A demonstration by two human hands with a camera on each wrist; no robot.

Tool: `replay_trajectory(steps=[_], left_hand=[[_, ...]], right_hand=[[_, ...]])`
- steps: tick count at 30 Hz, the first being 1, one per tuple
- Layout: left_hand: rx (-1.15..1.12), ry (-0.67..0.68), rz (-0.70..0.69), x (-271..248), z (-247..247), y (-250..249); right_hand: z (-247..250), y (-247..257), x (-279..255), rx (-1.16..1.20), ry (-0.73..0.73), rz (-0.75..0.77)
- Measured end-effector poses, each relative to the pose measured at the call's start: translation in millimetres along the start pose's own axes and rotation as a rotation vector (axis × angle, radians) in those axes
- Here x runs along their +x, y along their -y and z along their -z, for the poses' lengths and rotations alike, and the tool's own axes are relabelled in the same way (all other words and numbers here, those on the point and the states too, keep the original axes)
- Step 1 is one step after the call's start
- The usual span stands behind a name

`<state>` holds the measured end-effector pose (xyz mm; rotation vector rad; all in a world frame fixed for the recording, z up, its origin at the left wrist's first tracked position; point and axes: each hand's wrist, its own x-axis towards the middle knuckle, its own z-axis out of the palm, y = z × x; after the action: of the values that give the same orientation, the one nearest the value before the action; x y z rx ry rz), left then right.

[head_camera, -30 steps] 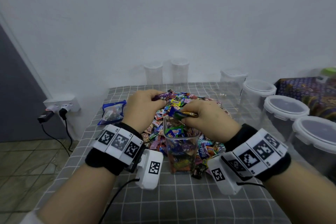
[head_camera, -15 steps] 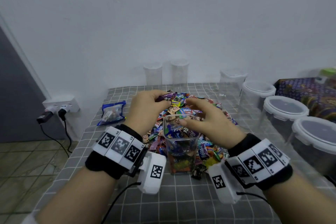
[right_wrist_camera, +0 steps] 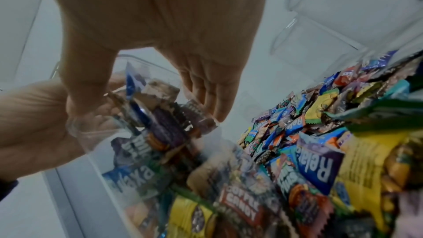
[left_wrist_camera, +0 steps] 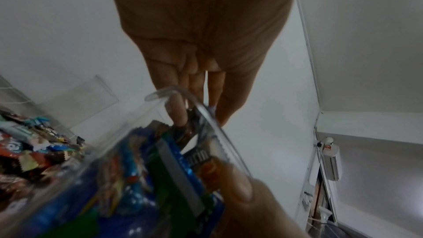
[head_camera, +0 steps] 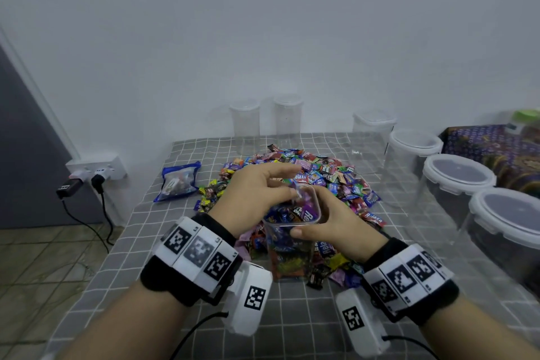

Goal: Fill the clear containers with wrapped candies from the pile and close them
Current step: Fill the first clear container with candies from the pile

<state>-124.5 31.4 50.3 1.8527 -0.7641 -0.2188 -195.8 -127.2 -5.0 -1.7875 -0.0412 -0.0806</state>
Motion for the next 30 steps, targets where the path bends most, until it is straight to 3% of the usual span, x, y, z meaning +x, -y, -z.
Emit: replay_trajectory(steps=[6, 11, 15, 19, 22, 24, 30], left_hand=[[0.238, -0.070, -0.084, -4, 5, -12], [0.612, 0.137, -0.094, -4, -7, -16], [0.473, 0.110, -0.104, -3, -6, -12], [0.197, -0.145, -0.112, -3, 3, -1], [0.082, -0.265, -0.036, 0, 14, 11], [0.126, -0.257, 0.043, 2, 20, 24], [0.699, 0.044, 0.309, 8, 15, 82]], right_hand=[[0, -3, 2, 0.036, 0.005, 0.023], [-1, -2, 1, 0.015, -0.007, 0.034], [-2, -1, 0, 0.002, -0.018, 0.046], [3, -4, 0, -0.058, 0.032, 0.021], [15, -6, 1, -0.262, 0.138, 0.005], [22, -9, 4, -0.504, 0.210, -0.030], [27, -19, 9, -1.019, 0.379, -0.266]])
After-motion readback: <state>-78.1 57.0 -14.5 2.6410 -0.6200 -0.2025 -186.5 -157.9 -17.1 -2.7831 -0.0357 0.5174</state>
